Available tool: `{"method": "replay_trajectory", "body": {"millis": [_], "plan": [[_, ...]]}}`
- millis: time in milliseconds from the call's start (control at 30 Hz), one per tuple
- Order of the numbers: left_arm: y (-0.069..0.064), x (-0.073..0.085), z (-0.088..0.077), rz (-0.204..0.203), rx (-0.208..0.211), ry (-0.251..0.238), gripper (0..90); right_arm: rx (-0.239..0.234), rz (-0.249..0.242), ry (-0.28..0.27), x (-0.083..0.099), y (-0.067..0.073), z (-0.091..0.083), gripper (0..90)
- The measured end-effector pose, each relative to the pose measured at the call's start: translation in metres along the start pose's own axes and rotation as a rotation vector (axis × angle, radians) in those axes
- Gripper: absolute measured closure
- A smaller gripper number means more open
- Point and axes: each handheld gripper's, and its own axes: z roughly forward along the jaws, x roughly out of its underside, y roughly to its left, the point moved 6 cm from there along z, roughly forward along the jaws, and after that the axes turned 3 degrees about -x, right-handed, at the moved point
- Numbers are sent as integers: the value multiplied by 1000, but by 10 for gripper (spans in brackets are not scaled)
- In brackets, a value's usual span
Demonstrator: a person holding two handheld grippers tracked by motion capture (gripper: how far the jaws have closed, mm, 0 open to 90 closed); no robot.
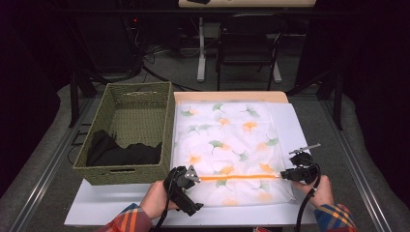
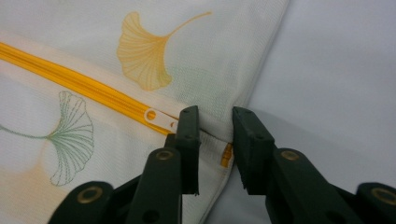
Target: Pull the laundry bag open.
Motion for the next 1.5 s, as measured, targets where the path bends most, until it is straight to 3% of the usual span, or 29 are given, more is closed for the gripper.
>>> {"method": "replay_trajectory", "body": {"millis": [233, 567, 1133, 1500], "plan": [[0, 0, 1, -1, -3, 2, 11, -33, 12, -20, 2, 1, 1, 837], [-3, -4, 5, 5, 23, 4, 3, -60, 13, -30, 1, 0, -2, 846], [-2, -36, 7, 25, 10, -57, 2, -51, -49, -75, -1, 6, -15, 846], [-8, -59, 10, 51, 22, -67, 1, -59, -69, -78, -1, 9, -20, 847]]}}
